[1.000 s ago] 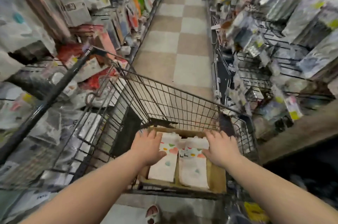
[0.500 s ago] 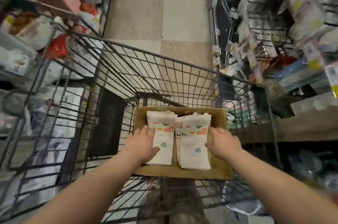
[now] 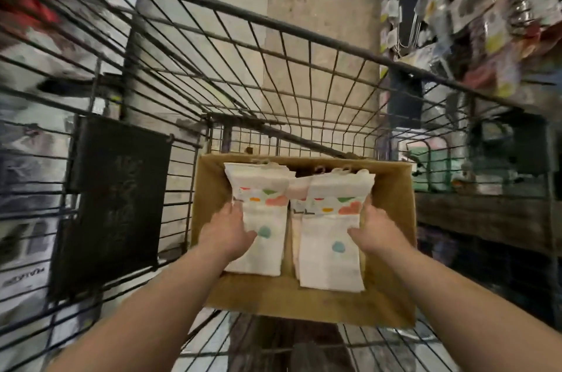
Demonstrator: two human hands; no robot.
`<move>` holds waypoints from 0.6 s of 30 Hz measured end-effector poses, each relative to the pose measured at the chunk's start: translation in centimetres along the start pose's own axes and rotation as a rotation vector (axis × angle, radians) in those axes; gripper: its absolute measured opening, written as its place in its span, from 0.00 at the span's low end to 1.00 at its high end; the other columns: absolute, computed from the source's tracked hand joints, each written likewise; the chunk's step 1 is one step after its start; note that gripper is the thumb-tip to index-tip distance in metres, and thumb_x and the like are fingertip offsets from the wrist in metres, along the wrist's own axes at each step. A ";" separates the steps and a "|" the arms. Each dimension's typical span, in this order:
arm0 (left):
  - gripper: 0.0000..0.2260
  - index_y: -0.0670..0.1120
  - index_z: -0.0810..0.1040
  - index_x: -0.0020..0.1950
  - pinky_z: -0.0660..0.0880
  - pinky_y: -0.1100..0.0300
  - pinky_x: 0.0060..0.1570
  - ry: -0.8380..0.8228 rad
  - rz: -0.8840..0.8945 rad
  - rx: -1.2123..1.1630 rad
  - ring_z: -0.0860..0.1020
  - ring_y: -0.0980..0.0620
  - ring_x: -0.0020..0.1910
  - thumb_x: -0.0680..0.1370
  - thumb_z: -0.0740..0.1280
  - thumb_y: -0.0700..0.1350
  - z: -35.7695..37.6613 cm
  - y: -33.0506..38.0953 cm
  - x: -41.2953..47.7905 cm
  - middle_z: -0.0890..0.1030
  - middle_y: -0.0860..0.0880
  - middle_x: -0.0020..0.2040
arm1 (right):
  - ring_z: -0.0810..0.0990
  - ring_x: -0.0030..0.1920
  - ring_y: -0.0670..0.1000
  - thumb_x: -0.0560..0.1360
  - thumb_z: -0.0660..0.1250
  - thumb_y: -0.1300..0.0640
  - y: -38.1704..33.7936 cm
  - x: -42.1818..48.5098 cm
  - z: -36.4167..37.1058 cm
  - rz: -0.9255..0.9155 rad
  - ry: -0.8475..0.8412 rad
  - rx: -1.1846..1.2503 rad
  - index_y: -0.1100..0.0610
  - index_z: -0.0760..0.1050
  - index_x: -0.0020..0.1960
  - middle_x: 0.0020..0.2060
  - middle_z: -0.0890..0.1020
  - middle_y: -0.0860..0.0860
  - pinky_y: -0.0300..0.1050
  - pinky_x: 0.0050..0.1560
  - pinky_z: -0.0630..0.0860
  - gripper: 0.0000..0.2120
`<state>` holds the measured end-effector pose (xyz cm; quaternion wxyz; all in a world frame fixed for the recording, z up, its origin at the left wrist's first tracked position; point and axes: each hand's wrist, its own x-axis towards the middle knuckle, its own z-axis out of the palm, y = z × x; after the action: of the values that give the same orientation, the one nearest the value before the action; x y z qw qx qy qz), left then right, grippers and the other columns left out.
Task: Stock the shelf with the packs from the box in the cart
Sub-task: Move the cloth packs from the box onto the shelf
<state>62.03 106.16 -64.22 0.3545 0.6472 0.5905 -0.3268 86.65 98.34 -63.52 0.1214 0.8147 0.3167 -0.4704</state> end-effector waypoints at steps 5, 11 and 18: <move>0.36 0.44 0.54 0.77 0.67 0.50 0.67 0.053 -0.164 -0.439 0.66 0.42 0.71 0.75 0.68 0.50 1.2 0.5 4.1 0.64 0.43 0.74 | 0.75 0.64 0.56 0.74 0.69 0.54 0.8 3.4 1.8 0.062 0.005 0.194 0.49 0.56 0.75 0.67 0.74 0.52 0.52 0.61 0.74 0.35; 0.25 0.44 0.65 0.70 0.70 0.52 0.60 0.128 -0.275 -0.726 0.72 0.41 0.65 0.75 0.68 0.44 1.4 0.9 6.4 0.72 0.43 0.67 | 0.74 0.65 0.59 0.74 0.68 0.48 1.5 5.3 3.0 0.110 0.025 0.444 0.50 0.56 0.74 0.66 0.74 0.52 0.57 0.63 0.74 0.34; 0.16 0.43 0.68 0.62 0.72 0.53 0.47 0.174 -0.357 -0.820 0.73 0.46 0.48 0.77 0.67 0.44 0.9 0.6 5.7 0.75 0.44 0.52 | 0.76 0.62 0.59 0.71 0.73 0.54 1.0 5.5 2.2 0.149 0.106 0.536 0.58 0.66 0.65 0.61 0.78 0.55 0.55 0.57 0.75 0.27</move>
<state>63.16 108.45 -69.47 0.4686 0.3667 0.8009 -0.0665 87.74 98.65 -69.37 -0.0808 0.8622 0.1260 -0.4839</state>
